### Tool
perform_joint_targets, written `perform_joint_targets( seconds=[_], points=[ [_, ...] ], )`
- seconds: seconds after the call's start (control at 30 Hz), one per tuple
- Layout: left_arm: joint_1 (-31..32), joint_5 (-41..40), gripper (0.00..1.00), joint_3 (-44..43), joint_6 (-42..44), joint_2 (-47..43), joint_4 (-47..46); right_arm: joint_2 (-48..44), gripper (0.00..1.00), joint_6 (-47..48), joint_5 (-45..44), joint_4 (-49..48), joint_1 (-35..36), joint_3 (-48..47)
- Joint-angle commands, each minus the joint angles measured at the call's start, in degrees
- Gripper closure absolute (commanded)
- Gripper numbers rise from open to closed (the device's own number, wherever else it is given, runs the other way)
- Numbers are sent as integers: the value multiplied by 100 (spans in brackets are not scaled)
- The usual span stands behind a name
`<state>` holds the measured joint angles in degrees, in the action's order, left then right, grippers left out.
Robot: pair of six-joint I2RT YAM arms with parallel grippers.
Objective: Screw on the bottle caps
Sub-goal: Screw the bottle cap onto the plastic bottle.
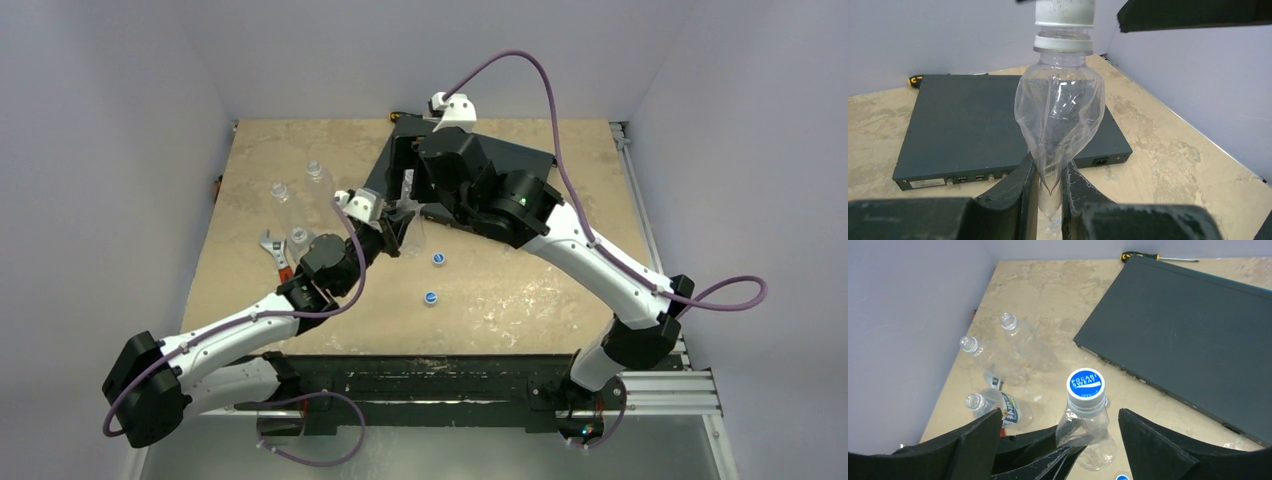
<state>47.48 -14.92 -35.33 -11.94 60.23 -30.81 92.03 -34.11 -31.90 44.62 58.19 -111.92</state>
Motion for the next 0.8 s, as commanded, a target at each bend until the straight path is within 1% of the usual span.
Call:
perform_joint_targets(
  seconds=[0.0,0.1,0.17,0.23,0.37,0.47,0.57,0.63,0.77],
  points=[
    [-9,302,100,124,20,-229,-189,-499,9,228,174,-50,-18,-156],
    [-9,508,100,206,100,-359,-176,-731,3,485,317,-89,-56,5],
    [-18,787,100,232,137,-447,-145,-919,2,784,755,-209,-174,202],
    [-20,1144,100,262,153,-556,-119,-1137,2,1053,1554,-445,-521,520],
    [-41,2053,100,315,97,-757,-70,-1649,2,1562,3514,-1301,-1283,1387],
    [-55,2579,100,313,-67,-816,-103,-1938,2,1626,4476,-1958,-1617,1862],
    [-56,2991,100,214,-246,-811,-131,-2004,2,1653,5089,-2511,-1664,2181],
    [-58,3087,100,150,-342,-787,-128,-2000,2,1544,5433,-2844,-1669,2355],
    [-57,3159,100,43,-436,-797,-168,-1965,2,1600,5577,-3100,-1640,2552]
  ],
)
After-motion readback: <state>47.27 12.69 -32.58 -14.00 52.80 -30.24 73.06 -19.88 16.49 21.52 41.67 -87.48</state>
